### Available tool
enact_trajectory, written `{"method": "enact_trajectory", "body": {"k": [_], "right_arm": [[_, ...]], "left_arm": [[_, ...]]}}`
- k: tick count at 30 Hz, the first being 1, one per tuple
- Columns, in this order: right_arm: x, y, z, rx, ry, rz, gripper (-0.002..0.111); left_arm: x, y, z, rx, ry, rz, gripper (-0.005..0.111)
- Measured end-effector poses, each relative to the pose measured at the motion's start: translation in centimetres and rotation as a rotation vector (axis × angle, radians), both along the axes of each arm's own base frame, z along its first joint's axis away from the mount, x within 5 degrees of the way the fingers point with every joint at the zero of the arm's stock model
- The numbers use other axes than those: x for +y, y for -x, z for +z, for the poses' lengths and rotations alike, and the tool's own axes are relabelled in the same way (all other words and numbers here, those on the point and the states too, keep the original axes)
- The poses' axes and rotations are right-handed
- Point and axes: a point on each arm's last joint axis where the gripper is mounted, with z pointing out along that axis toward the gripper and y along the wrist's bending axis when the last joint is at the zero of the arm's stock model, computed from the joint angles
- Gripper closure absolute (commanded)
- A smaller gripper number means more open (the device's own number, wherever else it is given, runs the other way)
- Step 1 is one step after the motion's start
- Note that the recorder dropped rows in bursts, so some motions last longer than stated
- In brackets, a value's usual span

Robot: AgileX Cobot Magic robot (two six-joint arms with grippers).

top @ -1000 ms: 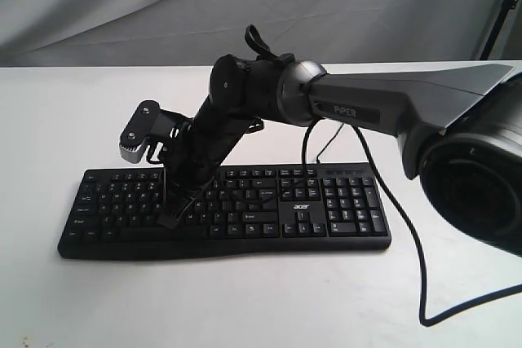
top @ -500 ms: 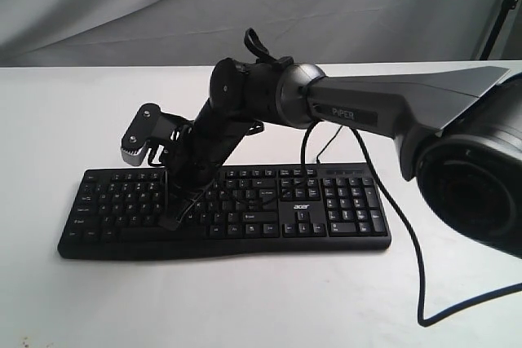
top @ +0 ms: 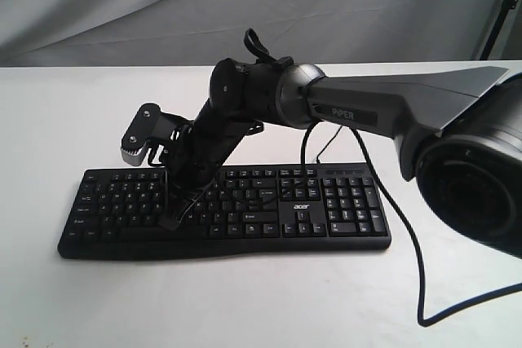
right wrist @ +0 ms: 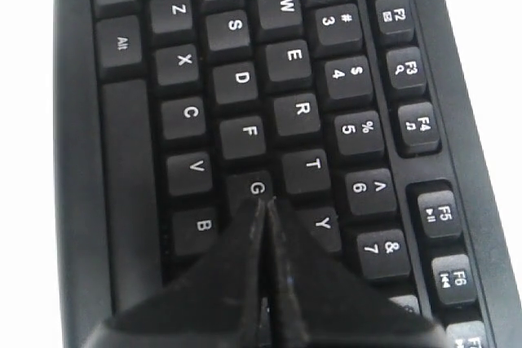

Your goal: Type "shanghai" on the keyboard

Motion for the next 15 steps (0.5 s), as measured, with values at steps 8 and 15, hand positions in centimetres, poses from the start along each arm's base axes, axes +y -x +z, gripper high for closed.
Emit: {"method": "enact_trajectory", "body": {"k": [8,15], "right_arm": [[0.00,0.00,0.00,0.000,0.000,0.000,0.108],[0.04,-0.04,-0.51,0.004,0.002,-0.003,0.108]], "left_arm": [[0.00,0.00,0.00,0.000,0.000,0.000,0.107],[0.00,0.00,0.00,0.000,0.000,0.000,0.107]]}}
